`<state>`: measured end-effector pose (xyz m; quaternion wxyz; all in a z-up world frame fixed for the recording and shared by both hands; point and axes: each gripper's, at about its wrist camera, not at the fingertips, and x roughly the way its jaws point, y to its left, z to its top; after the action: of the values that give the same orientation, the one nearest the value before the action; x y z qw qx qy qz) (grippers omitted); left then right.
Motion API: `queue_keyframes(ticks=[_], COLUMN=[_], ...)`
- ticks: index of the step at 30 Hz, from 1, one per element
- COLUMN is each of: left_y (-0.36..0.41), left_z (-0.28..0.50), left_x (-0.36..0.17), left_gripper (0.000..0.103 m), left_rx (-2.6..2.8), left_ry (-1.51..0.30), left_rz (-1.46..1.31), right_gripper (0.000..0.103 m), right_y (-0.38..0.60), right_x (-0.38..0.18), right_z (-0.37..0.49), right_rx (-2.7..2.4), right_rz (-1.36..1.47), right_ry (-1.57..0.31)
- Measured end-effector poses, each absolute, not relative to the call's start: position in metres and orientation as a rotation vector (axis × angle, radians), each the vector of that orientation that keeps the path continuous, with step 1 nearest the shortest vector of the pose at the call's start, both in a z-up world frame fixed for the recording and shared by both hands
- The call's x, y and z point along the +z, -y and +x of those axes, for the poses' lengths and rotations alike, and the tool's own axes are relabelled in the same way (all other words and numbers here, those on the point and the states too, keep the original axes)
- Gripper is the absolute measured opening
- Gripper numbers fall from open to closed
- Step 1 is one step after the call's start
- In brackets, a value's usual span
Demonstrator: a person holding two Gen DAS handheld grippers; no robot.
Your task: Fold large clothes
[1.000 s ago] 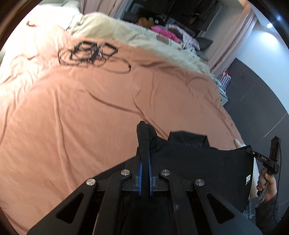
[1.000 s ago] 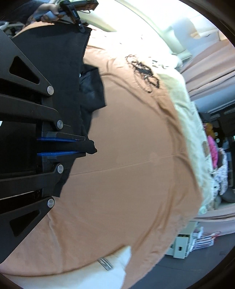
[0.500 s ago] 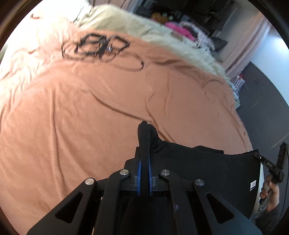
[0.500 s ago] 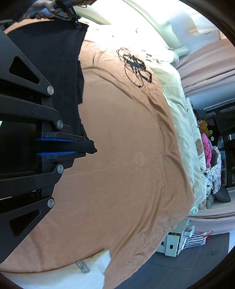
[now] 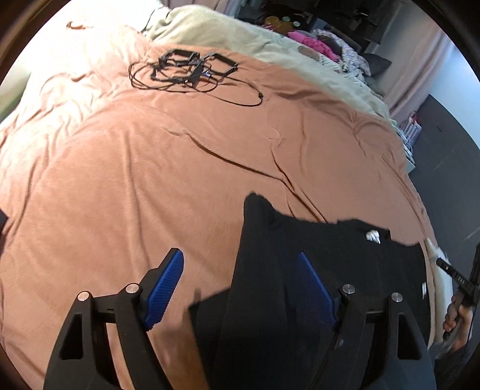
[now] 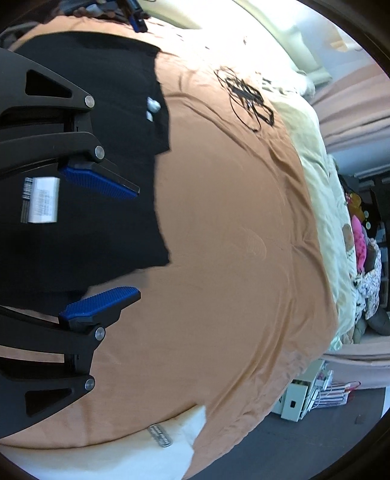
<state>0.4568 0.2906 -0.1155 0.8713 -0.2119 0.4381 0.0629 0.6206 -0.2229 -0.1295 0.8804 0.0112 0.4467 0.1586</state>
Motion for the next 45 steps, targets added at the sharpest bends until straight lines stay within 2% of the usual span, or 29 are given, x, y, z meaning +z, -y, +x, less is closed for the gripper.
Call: queue_keyframes(ticks=[10, 25, 34, 45], left_y=[-0.237, -0.135, -0.153, -0.212], left_z=[0.391, 0.331, 0.305, 0.246], left_x=[-0.111, -0.151, -0.165, -0.159], left_gripper=[0.079, 0.079, 0.079, 0.079], left_rx=[0.067, -0.053, 0.057, 0.165], left_ry=[-0.931, -1.03, -1.068, -1.015], left_rz=[-0.366, -0.21, -0.157, -0.337], right_gripper=[0.06, 0.06, 0.06, 0.06], right_y=[0.216, 0.172, 0.185, 0.197], right_x=[-0.135, -0.165, -0.2, -0.178], right_z=[0.538, 0.423, 0.394, 0.384], right_rx=[0.409, 0.525, 0.461, 0.39], right_rz=[-0.012, -0.151, -0.243, -0.21], right_ry=[-0.944, -0.96, -0.989, -0.99])
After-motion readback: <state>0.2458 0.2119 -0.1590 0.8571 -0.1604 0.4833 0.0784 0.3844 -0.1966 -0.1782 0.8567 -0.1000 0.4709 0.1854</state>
